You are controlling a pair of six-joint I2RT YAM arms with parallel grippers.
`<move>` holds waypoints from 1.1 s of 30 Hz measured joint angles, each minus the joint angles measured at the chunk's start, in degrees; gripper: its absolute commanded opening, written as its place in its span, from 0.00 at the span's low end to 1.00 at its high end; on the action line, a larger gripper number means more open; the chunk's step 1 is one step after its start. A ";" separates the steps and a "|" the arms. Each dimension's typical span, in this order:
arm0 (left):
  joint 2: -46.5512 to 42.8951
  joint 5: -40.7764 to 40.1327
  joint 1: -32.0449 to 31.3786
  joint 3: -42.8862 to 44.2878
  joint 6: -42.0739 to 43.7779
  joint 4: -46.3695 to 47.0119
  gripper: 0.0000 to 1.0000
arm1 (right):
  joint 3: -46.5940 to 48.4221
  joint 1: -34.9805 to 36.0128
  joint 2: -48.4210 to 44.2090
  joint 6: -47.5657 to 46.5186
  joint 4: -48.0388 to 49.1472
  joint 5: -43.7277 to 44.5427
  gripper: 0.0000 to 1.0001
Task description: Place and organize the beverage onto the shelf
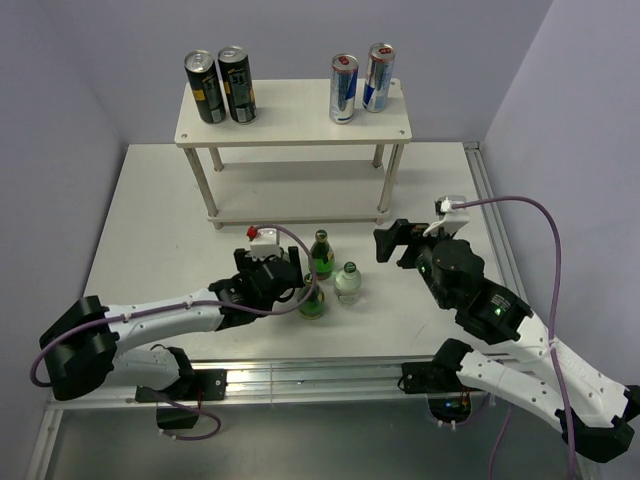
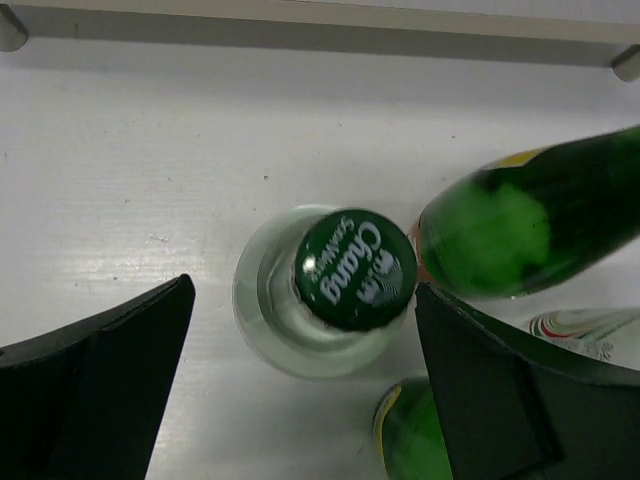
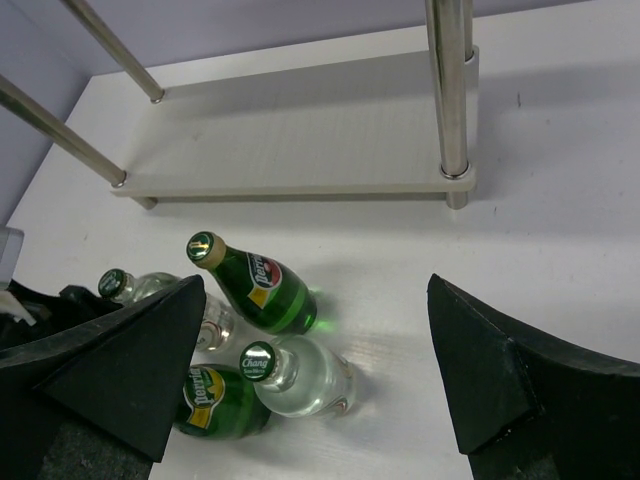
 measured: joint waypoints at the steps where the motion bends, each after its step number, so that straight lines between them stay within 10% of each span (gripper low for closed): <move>1: 0.66 0.24 0.55 -0.09 0.31 1.09 0.99 | -0.02 0.00 0.09 0.00 0.00 0.00 0.98; 10: 9.09 2.14 3.19 -0.50 1.44 9.81 0.92 | -0.76 0.00 0.81 0.00 0.09 -0.09 0.98; 16: 12.09 1.33 3.19 -0.50 1.36 11.39 0.68 | -1.55 0.00 1.40 0.00 0.42 -0.31 0.98; 23: 12.04 0.44 3.19 -0.96 1.49 12.28 0.02 | -2.34 0.00 1.84 0.00 0.52 -0.70 0.98; 33: 9.22 0.37 7.52 -1.22 6.38 11.02 0.00 | -2.36 0.00 2.10 0.00 0.63 -1.09 0.98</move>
